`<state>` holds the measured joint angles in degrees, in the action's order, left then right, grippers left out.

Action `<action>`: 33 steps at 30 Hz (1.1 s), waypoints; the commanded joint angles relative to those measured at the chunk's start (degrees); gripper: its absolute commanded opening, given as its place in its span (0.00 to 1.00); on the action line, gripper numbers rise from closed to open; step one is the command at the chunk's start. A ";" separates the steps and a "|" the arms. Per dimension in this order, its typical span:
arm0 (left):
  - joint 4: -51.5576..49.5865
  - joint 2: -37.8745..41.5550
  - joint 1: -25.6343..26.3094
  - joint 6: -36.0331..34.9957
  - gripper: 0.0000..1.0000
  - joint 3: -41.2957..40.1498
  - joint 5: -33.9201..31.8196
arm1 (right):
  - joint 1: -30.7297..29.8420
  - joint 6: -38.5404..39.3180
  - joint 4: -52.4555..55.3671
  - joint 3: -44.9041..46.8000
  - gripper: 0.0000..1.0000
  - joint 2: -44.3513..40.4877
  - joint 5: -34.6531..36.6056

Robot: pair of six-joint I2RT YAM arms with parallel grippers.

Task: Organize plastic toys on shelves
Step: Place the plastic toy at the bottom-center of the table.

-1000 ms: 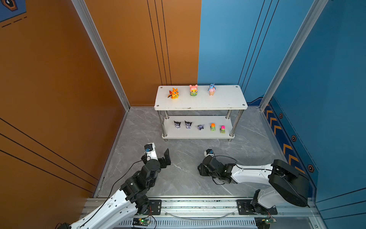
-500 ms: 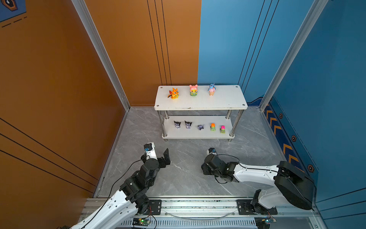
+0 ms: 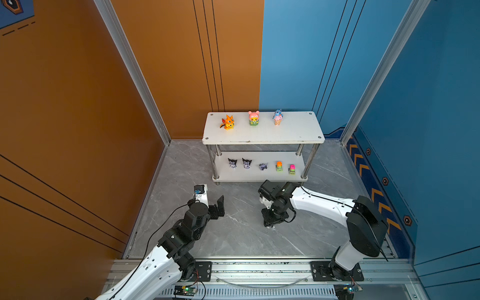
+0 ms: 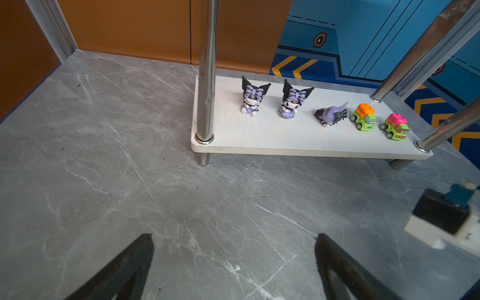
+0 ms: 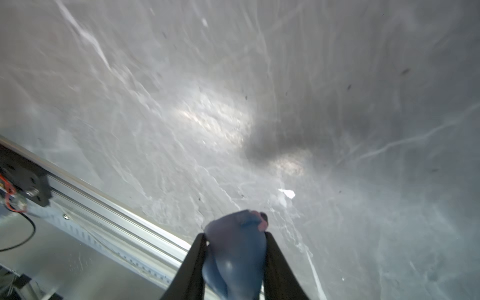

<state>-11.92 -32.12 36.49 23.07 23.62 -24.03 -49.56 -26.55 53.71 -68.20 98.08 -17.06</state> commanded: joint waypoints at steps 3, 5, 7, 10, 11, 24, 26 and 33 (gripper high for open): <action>2.30 -0.14 -2.23 -4.00 0.98 0.36 4.96 | 0.58 6.04 17.56 -8.56 0.26 4.31 -0.15; 3.10 -0.36 -3.28 -4.75 0.98 -0.03 6.49 | 1.10 6.66 19.40 -10.72 0.27 6.26 0.00; 3.93 -0.62 -4.24 -5.26 0.98 -0.27 8.35 | 1.29 7.12 20.45 -12.38 0.26 8.45 0.07; 4.69 -1.41 -5.41 -6.03 0.98 -0.39 10.52 | 1.22 7.81 21.23 -15.22 0.26 12.15 0.24; 4.84 -1.73 -5.63 -6.39 0.98 -0.30 11.05 | 1.20 8.04 21.24 -16.08 0.26 13.26 0.48; 6.08 -3.02 -8.94 -7.60 0.98 -1.19 14.26 | 1.66 10.84 20.24 -20.65 0.27 20.30 1.91; 6.09 -3.17 -9.15 -7.67 0.98 -1.26 14.34 | 1.60 11.45 20.35 -20.44 0.27 20.32 1.11; 6.46 -3.57 -9.52 -7.78 0.98 -1.12 14.65 | 1.59 12.86 20.89 -19.53 0.28 22.73 1.76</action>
<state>-6.83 -35.66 27.57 16.21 23.00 -10.81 -48.31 -15.25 72.10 -87.92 119.98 -15.99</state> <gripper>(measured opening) 0.978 0.325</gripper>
